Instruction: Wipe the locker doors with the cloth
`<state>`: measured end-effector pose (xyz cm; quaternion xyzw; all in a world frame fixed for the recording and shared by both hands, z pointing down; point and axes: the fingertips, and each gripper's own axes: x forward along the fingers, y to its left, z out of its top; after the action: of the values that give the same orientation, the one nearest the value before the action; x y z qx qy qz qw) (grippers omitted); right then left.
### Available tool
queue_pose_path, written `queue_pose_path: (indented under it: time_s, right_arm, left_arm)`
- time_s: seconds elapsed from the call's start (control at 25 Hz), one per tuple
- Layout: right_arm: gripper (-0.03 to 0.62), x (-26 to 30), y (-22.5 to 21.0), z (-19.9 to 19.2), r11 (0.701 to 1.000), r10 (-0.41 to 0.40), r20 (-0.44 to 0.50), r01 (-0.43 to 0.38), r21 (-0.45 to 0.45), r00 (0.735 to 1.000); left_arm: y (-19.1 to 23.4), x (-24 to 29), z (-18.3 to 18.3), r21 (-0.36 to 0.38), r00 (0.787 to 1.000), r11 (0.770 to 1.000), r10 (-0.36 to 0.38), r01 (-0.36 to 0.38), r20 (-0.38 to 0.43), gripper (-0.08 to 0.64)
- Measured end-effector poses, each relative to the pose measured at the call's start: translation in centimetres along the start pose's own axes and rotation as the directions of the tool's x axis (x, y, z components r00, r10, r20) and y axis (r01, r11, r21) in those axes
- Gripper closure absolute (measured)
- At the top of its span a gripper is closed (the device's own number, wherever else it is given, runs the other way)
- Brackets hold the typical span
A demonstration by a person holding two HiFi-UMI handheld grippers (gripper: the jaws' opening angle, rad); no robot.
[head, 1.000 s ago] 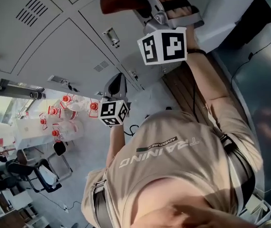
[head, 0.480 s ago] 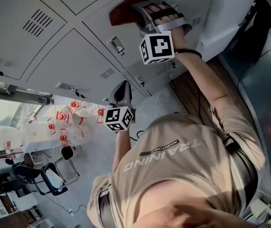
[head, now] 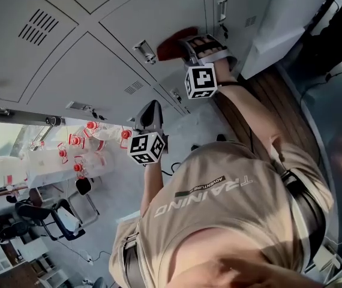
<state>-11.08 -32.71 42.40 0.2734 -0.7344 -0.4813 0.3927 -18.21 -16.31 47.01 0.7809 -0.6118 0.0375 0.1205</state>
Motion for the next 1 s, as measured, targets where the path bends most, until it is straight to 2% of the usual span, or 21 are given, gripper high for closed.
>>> queue_pose_path:
  time_s: [0.2, 0.48, 0.68, 0.8, 0.88, 1.0]
  right_arm:
    - [0.531, 2.5, 7.8, -1.7, 0.983, 0.186, -0.06, -0.186, 0.0, 0.981]
    - [0.531, 5.6, 17.1, -4.1, 0.925, 0.377, -0.128, -0.379, 0.006, 0.917]
    - [0.531, 5.9, 19.6, -5.2, 0.908, 0.416, -0.157, -0.42, 0.009, 0.896]
    - [0.531, 5.4, 19.5, -5.4, 0.908, 0.414, -0.165, -0.42, -0.002, 0.895]
    - [0.531, 4.5, 18.2, -5.1, 0.917, 0.391, -0.157, -0.399, -0.021, 0.907]
    - [0.531, 1.5, 14.0, -3.6, 0.944, 0.325, -0.093, -0.329, -0.033, 0.941]
  left_arm:
    - [0.0, -0.1, -0.7, -0.015, 1.0, 1.0, -0.007, 0.006, -0.017, 0.554]
    - [0.5, -0.7, -2.1, -0.028, 0.999, 1.0, -0.002, 0.001, -0.045, 0.554]
    - [0.9, -1.5, -3.1, -0.049, 0.998, 0.999, -0.002, -0.002, -0.063, 0.554]
    - [0.8, -1.4, -3.1, -0.045, 0.998, 0.999, -0.016, 0.013, -0.061, 0.554]
    - [0.5, -1.1, -2.6, -0.034, 0.998, 0.999, -0.031, 0.03, -0.05, 0.554]
    - [0.0, -0.3, -1.6, -0.018, 0.998, 0.998, -0.057, 0.057, -0.029, 0.554]
